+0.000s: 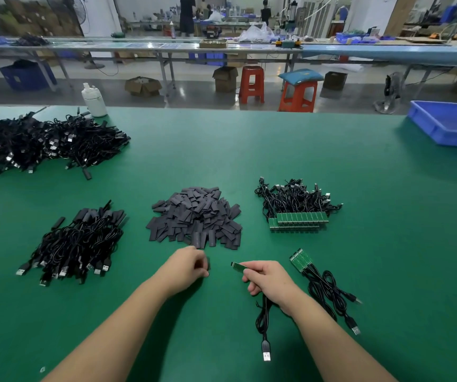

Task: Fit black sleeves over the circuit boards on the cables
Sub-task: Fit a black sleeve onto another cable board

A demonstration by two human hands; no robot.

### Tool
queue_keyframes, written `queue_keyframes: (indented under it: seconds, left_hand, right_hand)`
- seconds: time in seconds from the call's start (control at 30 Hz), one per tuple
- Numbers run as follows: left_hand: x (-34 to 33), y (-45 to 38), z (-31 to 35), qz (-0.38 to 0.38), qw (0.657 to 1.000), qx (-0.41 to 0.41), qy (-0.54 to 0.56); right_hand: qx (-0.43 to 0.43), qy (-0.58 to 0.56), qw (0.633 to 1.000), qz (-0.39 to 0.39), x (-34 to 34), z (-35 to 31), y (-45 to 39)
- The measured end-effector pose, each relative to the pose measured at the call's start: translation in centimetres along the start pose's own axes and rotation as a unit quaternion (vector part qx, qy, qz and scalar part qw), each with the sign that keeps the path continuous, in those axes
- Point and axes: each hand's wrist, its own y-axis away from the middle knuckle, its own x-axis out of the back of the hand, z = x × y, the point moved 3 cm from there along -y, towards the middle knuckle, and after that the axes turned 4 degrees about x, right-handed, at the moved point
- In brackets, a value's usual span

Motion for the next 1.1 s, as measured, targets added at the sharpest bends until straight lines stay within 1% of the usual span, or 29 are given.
queue_keyframes:
  seconds: [0.07,0.13,0.2,0.3,0.4,0.47,0.57,0.6,0.73,0.87,1.0,1.07,1.1]
  left_hand:
    - [0.2,0.4,-0.3,0.034,0.999,0.012,0.036]
    - [0.5,0.8,-0.9,0.064,0.996,0.041,0.041]
    - [0.5,1.0,-1.3,0.059,0.995,0.069,0.035]
    - [0.4,1.1,-1.6,0.040,0.993,0.094,0.066]
    - [0.2,1.0,-1.1,0.047,0.992,0.091,0.077]
    - [-0.1,1.1,-0.6,0.048,0.992,0.074,0.087]
    - [-0.8,1.6,0.2,0.029,0.993,0.038,0.108]
    - [-1.0,1.7,0.5,0.026,0.995,0.020,0.099]
    - [-1.2,1.5,1.3,0.043,0.998,-0.039,0.007]
    - [-1.7,1.3,1.1,0.035,0.996,-0.046,-0.061]
    - [-1.5,1.6,1.1,0.037,0.993,-0.034,-0.108]
    - [-1.3,1.8,1.1,0.052,0.991,-0.035,-0.120]
    - [-1.3,1.9,1.2,0.060,0.992,-0.039,-0.109]
  right_hand:
    - [0.002,-0.002,1.000,-0.005,0.0,-0.1,0.1]
    - [-0.003,0.010,1.000,-0.005,0.1,-0.2,0.2]
    - [-0.011,0.015,1.000,-0.007,0.2,-0.2,0.3]
    - [-0.015,0.011,1.000,-0.014,0.2,-0.1,0.4]
    - [-0.013,0.017,1.000,-0.018,0.2,-0.1,0.4]
    - [-0.010,0.005,1.000,-0.018,0.1,0.0,0.2]
    - [-0.011,0.007,1.000,-0.018,0.2,0.0,0.1]
    - [-0.014,0.010,1.000,-0.019,0.2,0.0,0.1]
    - [-0.017,0.013,1.000,-0.017,0.2,0.0,0.1]
    - [-0.009,-0.014,1.000,-0.022,0.2,-0.2,0.3]
    - [-0.011,-0.026,0.999,-0.029,0.1,-0.4,0.3]
    - [-0.018,-0.019,0.999,-0.030,0.1,-0.4,0.4]
    - [-0.020,-0.020,0.999,-0.029,0.1,-0.4,0.4]
